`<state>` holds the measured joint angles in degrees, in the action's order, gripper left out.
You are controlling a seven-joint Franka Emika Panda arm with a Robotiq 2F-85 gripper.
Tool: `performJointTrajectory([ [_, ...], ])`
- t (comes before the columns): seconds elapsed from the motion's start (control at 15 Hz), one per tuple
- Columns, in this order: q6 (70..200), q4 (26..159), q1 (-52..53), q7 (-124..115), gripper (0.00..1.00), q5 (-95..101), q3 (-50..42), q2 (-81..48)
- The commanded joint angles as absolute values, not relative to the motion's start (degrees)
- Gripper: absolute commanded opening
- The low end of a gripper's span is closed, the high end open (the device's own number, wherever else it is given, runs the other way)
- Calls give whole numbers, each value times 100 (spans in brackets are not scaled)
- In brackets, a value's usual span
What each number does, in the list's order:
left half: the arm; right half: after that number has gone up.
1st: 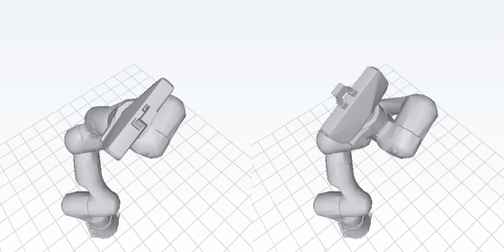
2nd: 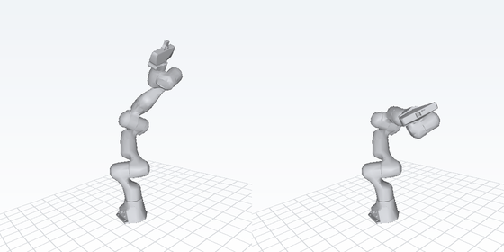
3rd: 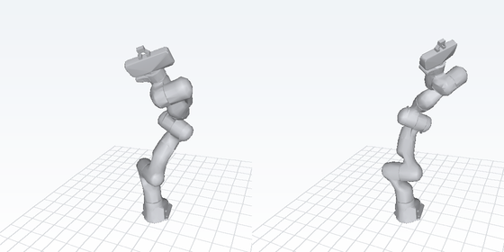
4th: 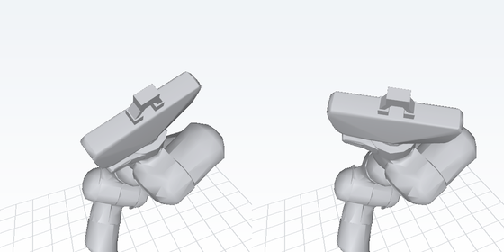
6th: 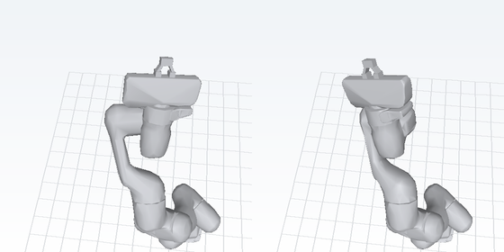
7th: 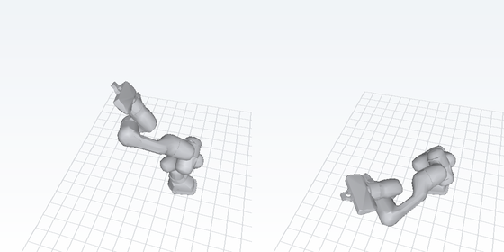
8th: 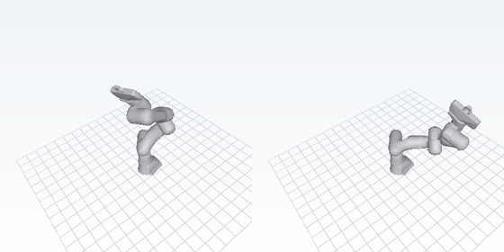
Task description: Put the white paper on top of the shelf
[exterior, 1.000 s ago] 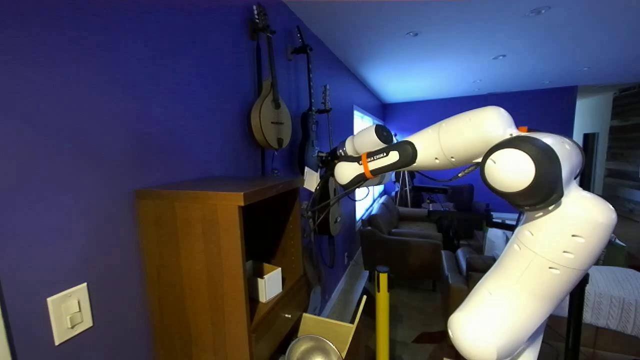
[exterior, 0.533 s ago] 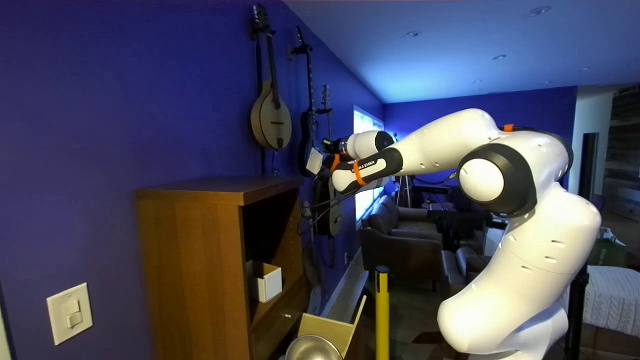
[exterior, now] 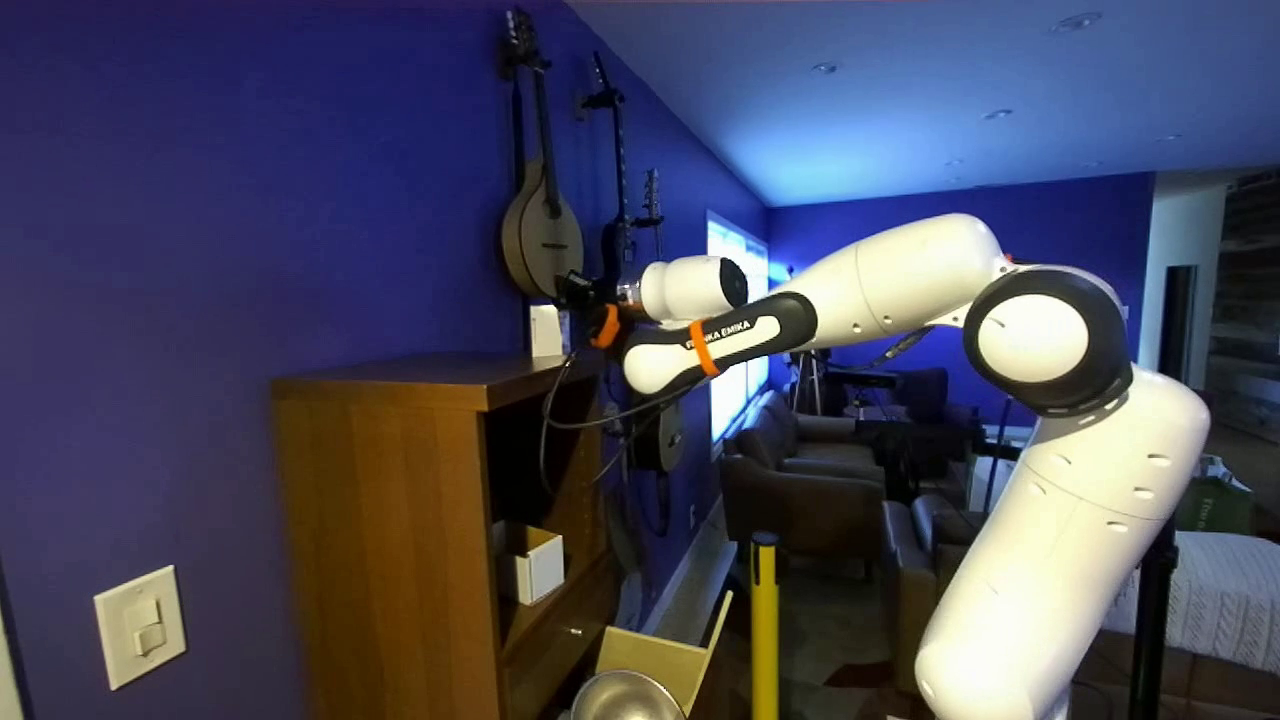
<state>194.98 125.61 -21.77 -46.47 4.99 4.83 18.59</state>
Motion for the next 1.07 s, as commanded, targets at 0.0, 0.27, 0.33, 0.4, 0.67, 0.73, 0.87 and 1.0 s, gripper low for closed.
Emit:
performJointTrajectory([
  [0.0, 19648, 12681, -588, -5588, 0, 1494, -576, 1940],
  [0.27, 19515, 13022, 1298, -6301, 26, 2537, -2151, 2398],
  [0.33, 19478, 13099, 1761, -6304, 27, 2728, -2605, 2545],
  [0.4, 19401, 13137, 2242, -6231, 33, 2872, -3073, 2724],
  [0.67, 19304, 12879, 2295, -5706, 60, 2930, -3730, 2913],
  [0.73, 19339, 12837, 2133, -5602, 68, 2894, -3761, 2929],
  [0.87, 19471, 12720, 1524, -5540, 81, 2752, -3617, 2791],
  [1.0, 19348, 12769, 801, -4353, 95, 1462, -3161, 2678],
])
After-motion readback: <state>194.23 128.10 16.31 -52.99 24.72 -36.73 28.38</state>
